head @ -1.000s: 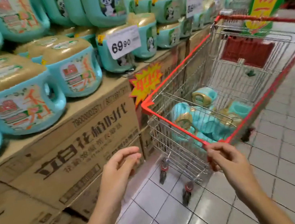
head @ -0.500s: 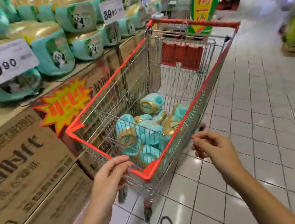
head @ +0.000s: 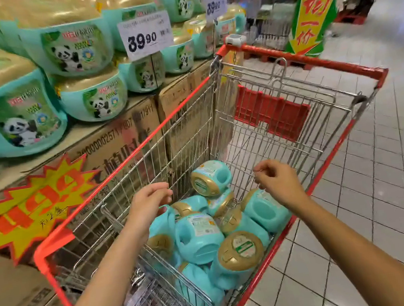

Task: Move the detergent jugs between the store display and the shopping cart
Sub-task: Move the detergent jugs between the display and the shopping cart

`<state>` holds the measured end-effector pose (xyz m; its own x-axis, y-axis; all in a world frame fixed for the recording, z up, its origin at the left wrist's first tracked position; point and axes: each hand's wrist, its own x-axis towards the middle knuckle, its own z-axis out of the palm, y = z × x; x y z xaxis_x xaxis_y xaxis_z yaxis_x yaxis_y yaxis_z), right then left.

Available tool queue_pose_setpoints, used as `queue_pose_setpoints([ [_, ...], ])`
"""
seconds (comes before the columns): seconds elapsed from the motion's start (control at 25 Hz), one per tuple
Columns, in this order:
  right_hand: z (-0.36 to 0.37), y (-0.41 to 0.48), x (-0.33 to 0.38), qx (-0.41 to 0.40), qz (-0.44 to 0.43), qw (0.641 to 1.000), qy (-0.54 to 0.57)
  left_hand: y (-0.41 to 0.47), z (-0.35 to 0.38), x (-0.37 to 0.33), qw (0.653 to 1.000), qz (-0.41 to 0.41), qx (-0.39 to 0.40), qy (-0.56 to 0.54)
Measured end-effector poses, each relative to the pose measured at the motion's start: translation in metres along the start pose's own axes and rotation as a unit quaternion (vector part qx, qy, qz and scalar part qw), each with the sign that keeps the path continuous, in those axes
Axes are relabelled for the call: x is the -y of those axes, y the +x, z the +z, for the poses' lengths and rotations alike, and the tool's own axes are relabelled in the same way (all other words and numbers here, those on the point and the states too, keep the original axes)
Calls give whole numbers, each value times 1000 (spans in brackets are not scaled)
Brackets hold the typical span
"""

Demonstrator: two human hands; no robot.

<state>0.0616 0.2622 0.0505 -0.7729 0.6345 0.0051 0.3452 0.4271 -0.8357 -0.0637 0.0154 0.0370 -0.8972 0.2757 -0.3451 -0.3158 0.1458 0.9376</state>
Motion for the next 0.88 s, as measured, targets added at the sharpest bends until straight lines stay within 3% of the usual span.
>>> queue_pose_setpoints([
  [0.24, 55, 165, -69, 160, 1, 975, -154, 111, 64, 35, 985, -155, -67, -36],
  [0.48, 116, 267, -154, 343, -52, 898, -272, 168, 117, 100, 956, -238, -146, -90],
  [0.64, 158, 301, -204, 393, -103, 864, -297, 176, 126, 140, 928, -288, -203, -118],
  [0.72, 184, 311, -233, 418, -165, 832, -326, 178, 125, 165, 918, -305, -221, -128],
  [0.88, 222, 314, -273, 421, -260, 734, -466, 179, 123, 194, 899, -308, -244, -191],
])
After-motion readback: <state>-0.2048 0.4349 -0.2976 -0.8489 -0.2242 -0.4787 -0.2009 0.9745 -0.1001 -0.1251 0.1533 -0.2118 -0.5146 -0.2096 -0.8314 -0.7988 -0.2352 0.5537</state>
